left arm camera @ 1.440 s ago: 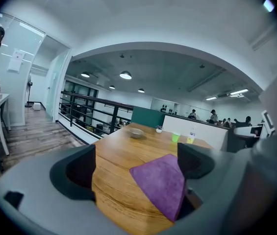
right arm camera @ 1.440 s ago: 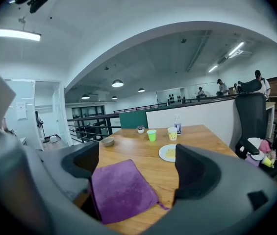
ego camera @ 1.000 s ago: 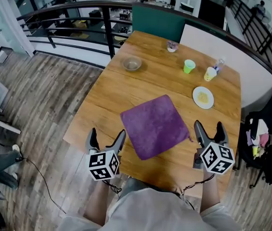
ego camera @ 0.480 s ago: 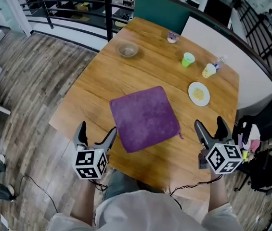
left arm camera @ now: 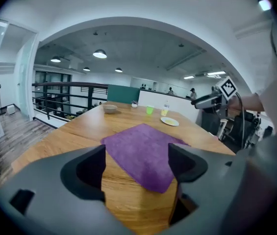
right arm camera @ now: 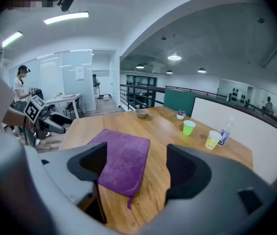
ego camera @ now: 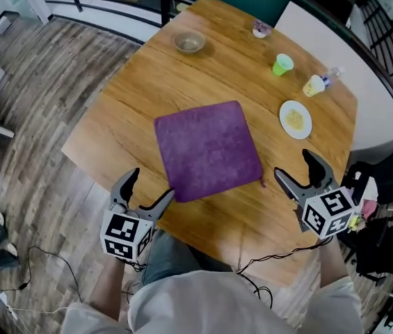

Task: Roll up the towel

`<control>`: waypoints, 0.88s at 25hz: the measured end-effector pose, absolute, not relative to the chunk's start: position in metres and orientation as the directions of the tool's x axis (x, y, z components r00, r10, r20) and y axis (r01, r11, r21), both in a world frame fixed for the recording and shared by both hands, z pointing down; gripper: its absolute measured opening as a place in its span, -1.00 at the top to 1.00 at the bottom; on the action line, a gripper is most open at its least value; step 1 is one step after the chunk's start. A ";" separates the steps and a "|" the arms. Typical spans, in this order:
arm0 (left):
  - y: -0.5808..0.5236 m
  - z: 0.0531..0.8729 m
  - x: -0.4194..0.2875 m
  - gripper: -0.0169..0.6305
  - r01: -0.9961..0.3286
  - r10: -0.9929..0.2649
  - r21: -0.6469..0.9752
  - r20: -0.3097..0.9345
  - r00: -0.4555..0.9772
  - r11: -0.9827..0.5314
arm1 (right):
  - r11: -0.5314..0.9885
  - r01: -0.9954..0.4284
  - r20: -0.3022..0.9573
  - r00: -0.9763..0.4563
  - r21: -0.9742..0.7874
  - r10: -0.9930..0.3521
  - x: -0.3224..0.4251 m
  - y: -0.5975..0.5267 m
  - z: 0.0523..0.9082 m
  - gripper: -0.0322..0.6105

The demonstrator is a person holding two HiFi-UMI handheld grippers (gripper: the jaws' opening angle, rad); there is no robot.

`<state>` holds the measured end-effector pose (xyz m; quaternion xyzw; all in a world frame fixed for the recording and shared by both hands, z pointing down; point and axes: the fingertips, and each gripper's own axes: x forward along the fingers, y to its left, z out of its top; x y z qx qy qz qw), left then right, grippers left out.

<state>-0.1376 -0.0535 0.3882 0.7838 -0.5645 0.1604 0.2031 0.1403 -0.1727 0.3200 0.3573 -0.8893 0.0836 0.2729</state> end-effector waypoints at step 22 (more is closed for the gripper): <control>-0.011 0.471 -0.062 0.27 -0.704 -0.458 -0.044 0.788 0.411 -0.709 | 0.999 0.023 0.848 -0.529 0.024 -0.008 0.133 -0.134 0.462 0.22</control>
